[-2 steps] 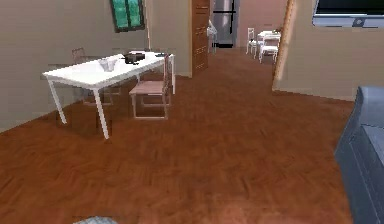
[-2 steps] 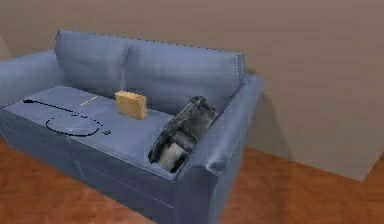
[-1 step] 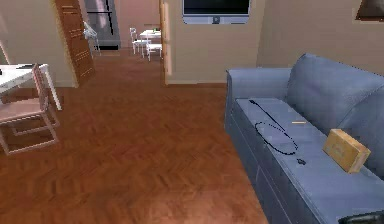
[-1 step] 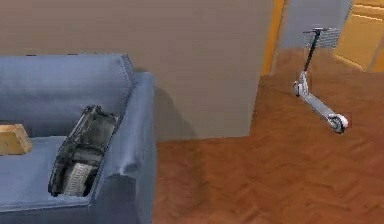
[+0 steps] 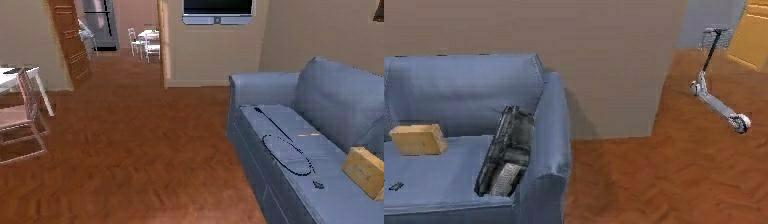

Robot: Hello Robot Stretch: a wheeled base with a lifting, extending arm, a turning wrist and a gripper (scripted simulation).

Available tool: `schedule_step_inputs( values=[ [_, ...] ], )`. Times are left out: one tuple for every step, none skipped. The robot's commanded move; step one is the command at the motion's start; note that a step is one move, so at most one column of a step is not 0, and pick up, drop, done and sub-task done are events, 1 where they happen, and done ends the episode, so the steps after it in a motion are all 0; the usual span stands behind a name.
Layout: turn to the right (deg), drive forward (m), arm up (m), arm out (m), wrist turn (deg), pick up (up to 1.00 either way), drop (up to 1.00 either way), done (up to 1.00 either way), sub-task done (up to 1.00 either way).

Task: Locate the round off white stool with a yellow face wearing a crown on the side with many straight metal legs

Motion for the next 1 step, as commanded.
schedule_step_inputs(
  values=[
    [9.0, 0.0, 0.0, 0.0, 0.0, 0.0, 0.0, 0.0, 0.0]
  ],
)
